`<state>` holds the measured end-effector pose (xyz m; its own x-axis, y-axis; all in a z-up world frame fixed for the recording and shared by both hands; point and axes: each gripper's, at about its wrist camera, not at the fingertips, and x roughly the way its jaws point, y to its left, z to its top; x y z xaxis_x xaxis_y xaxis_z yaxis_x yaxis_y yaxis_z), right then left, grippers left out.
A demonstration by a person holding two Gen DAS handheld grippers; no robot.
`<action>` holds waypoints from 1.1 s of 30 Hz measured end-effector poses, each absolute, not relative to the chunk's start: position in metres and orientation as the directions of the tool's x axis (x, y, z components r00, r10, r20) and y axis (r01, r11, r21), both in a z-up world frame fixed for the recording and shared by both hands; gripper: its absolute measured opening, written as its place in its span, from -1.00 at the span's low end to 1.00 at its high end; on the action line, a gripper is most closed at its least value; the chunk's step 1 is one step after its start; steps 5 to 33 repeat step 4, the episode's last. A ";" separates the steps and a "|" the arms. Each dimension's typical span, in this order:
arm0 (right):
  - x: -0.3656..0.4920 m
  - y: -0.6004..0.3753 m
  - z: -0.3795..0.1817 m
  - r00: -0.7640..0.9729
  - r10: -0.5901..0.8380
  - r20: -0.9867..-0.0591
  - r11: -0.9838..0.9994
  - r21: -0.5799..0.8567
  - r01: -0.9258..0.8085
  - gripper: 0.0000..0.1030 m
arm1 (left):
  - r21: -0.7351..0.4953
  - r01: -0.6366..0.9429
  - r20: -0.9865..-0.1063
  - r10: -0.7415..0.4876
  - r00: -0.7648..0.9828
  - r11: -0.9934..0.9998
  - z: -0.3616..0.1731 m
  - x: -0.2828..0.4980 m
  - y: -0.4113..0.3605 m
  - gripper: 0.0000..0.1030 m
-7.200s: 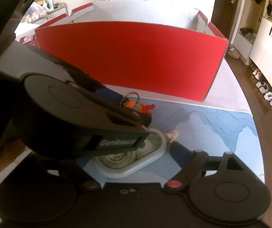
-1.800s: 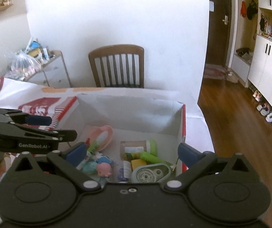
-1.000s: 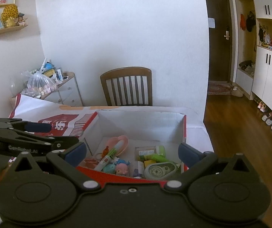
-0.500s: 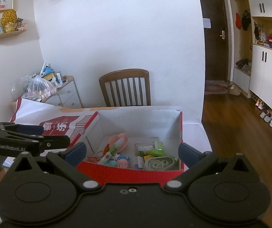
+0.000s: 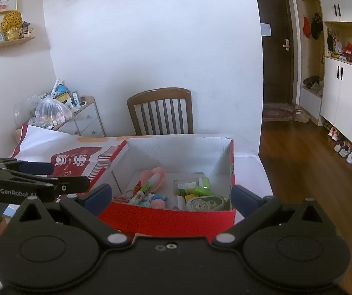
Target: Organize rigid objects
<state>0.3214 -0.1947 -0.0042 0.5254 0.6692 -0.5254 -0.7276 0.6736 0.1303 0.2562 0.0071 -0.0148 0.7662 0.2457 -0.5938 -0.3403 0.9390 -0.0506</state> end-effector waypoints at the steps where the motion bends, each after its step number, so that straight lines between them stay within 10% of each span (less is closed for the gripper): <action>1: 0.321 -0.195 -0.004 0.525 0.669 -0.527 0.674 0.131 -0.727 1.00 | -0.052 -0.340 -0.596 0.244 0.765 0.939 -0.015 0.255 0.007 0.95; 33: 0.319 -0.197 -0.005 0.524 0.666 -0.531 0.675 0.130 -0.727 1.00 | -0.058 -0.339 -0.602 0.238 0.762 0.939 -0.017 0.253 0.006 0.95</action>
